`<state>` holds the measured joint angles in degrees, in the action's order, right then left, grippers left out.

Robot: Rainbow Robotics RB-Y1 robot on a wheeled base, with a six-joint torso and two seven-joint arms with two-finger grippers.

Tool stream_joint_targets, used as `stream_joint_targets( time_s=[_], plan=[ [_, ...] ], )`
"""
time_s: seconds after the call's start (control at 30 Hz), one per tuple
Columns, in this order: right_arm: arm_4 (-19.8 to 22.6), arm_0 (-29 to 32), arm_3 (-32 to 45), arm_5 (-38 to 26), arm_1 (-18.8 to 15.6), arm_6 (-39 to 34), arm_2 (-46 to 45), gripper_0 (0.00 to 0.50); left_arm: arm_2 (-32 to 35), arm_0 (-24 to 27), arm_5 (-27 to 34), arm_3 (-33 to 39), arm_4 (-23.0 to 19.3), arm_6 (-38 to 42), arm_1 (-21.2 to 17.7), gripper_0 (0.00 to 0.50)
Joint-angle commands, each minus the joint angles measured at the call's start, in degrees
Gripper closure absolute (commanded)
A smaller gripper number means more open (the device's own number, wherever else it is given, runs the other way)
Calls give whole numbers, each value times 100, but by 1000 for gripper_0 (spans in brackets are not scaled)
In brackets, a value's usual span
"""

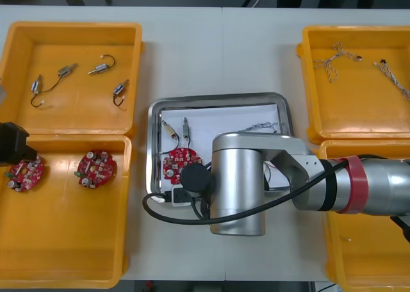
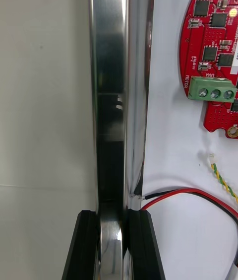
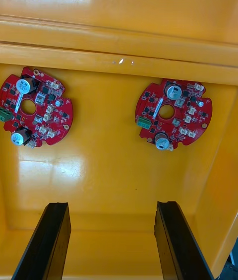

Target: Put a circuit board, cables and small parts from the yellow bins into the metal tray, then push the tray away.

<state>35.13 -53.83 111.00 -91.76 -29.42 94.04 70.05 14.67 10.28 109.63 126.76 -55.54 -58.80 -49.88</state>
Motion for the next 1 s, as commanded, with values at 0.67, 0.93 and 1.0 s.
stream_joint_targets(
  time_s=[0.67, 0.93, 1.0],
  plan=[
    [776, -1182, -1116, 448, -2, 299, -326, 500, 168, 167, 37, 15, 26, -466, -251, 0],
    [609, -1384, -1318, 633, -2, 404, -326, 500, 168, 167, 37, 15, 26, -466, -251, 0],
    [451, -1393, -1318, 677, -2, 413, -326, 500, 168, 167, 37, 15, 26, -466, -251, 0]
  ],
)
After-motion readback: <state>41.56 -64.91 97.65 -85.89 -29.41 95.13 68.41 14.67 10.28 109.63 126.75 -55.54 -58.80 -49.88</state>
